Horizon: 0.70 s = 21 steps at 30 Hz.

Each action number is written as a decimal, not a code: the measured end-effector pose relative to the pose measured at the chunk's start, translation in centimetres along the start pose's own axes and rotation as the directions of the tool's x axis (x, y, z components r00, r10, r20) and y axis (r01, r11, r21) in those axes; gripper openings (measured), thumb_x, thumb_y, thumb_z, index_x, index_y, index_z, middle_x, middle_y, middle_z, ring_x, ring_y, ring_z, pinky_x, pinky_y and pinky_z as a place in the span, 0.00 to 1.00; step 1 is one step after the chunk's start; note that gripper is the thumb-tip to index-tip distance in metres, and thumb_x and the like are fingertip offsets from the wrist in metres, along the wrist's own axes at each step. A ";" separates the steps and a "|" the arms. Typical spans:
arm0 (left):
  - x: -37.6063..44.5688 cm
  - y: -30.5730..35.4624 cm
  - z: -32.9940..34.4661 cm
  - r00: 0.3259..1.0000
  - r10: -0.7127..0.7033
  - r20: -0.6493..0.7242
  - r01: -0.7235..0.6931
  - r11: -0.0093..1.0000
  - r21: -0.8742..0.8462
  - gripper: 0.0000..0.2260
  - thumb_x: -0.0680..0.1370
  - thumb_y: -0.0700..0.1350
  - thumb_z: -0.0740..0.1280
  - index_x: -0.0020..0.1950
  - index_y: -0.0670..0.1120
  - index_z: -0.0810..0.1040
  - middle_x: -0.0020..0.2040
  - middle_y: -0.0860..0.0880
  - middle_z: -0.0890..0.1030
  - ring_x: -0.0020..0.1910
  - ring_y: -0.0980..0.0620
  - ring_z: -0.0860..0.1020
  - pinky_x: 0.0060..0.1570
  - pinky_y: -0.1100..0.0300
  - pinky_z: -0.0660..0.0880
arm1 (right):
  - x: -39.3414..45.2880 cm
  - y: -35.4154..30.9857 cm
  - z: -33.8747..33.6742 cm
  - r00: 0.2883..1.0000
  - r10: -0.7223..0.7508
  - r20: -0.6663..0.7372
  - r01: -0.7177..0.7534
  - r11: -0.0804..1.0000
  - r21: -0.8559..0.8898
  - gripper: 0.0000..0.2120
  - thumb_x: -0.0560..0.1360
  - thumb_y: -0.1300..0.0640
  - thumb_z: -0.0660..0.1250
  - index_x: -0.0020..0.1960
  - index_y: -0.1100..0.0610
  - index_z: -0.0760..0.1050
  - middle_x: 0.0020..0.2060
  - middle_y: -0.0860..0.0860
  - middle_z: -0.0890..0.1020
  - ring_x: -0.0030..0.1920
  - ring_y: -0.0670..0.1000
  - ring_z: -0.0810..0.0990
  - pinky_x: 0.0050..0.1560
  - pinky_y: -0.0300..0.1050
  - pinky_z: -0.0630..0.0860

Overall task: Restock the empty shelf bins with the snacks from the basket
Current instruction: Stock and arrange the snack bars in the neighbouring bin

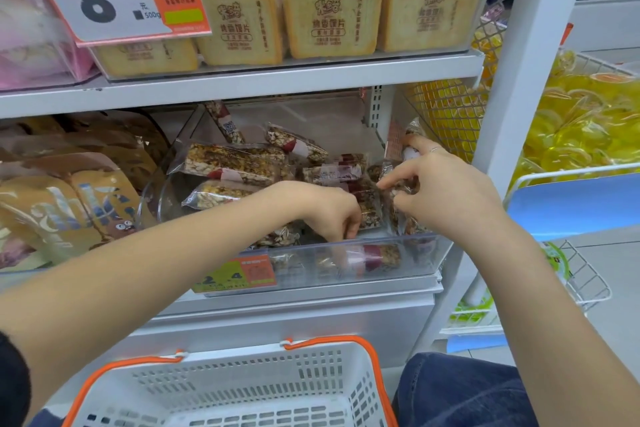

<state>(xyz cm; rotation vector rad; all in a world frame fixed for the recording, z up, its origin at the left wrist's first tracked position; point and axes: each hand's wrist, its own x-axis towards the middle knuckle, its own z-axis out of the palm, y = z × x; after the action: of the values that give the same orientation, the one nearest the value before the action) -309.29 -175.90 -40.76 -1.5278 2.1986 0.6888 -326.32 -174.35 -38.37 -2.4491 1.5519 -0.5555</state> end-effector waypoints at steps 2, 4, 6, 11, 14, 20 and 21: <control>0.0 0.0 -0.3 0.999 -0.043 -0.003 0.043 0.998 0.050 0.20 0.64 0.55 0.78 0.49 0.45 0.80 0.41 0.53 0.80 0.39 0.55 0.75 0.45 0.59 0.76 | 0.0 0.1 0.0 1.000 -0.003 -0.001 0.003 1.000 0.007 0.13 0.72 0.54 0.66 0.48 0.35 0.79 0.73 0.39 0.62 0.62 0.51 0.74 0.43 0.40 0.66; 0.0 0.0 -0.7 0.997 -0.072 0.003 0.071 0.992 0.103 0.19 0.64 0.56 0.78 0.46 0.45 0.80 0.46 0.52 0.81 0.42 0.53 0.76 0.44 0.60 0.75 | -0.1 0.1 0.0 1.000 -0.006 0.000 0.006 1.000 0.007 0.14 0.73 0.54 0.66 0.49 0.35 0.79 0.73 0.39 0.62 0.62 0.51 0.74 0.43 0.40 0.66; 0.1 0.2 -0.7 0.997 -0.078 -0.008 0.078 0.983 0.165 0.18 0.65 0.56 0.77 0.44 0.46 0.79 0.52 0.50 0.81 0.46 0.51 0.77 0.42 0.61 0.74 | -0.1 0.1 -0.1 1.000 -0.004 -0.004 0.004 1.000 0.004 0.13 0.73 0.54 0.66 0.50 0.35 0.79 0.73 0.39 0.62 0.62 0.51 0.73 0.43 0.40 0.66; -0.4 0.2 -0.3 0.994 -0.081 -0.067 0.093 0.976 0.197 0.21 0.65 0.58 0.76 0.47 0.43 0.80 0.44 0.50 0.80 0.40 0.51 0.75 0.37 0.60 0.72 | -0.3 -0.3 -0.1 0.999 0.029 -0.020 -0.028 0.999 0.015 0.14 0.73 0.55 0.66 0.50 0.37 0.80 0.74 0.40 0.60 0.62 0.51 0.74 0.44 0.40 0.66; -0.9 -0.1 -0.1 0.993 -0.073 -0.097 0.091 0.977 0.193 0.21 0.65 0.58 0.76 0.47 0.44 0.81 0.40 0.51 0.79 0.38 0.52 0.75 0.35 0.60 0.72 | -0.3 -0.5 0.0 0.998 0.037 -0.053 -0.036 0.999 0.028 0.14 0.73 0.58 0.66 0.49 0.39 0.81 0.74 0.42 0.61 0.61 0.54 0.74 0.46 0.42 0.70; -1.0 -0.3 0.3 0.981 -0.063 -0.186 0.109 0.963 0.247 0.06 0.71 0.44 0.69 0.43 0.42 0.78 0.41 0.46 0.78 0.36 0.48 0.72 0.30 0.59 0.68 | -0.5 -0.3 0.2 0.989 0.014 -0.146 -0.012 1.000 0.012 0.17 0.73 0.67 0.63 0.50 0.49 0.84 0.74 0.45 0.62 0.63 0.58 0.68 0.54 0.46 0.71; -1.0 -0.3 0.3 0.979 -0.068 -0.190 0.115 0.961 0.251 0.05 0.71 0.43 0.68 0.42 0.42 0.77 0.40 0.46 0.77 0.36 0.48 0.71 0.29 0.59 0.67 | -0.6 -0.2 0.1 0.987 0.008 -0.163 -0.008 1.000 0.002 0.18 0.73 0.68 0.62 0.51 0.50 0.84 0.74 0.45 0.62 0.63 0.58 0.67 0.53 0.46 0.70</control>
<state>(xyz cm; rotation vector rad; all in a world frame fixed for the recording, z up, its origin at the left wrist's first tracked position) -308.68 -175.04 -40.55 -1.5928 2.2237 0.2269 -326.37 -173.69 -38.54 -2.4492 1.6193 -0.7732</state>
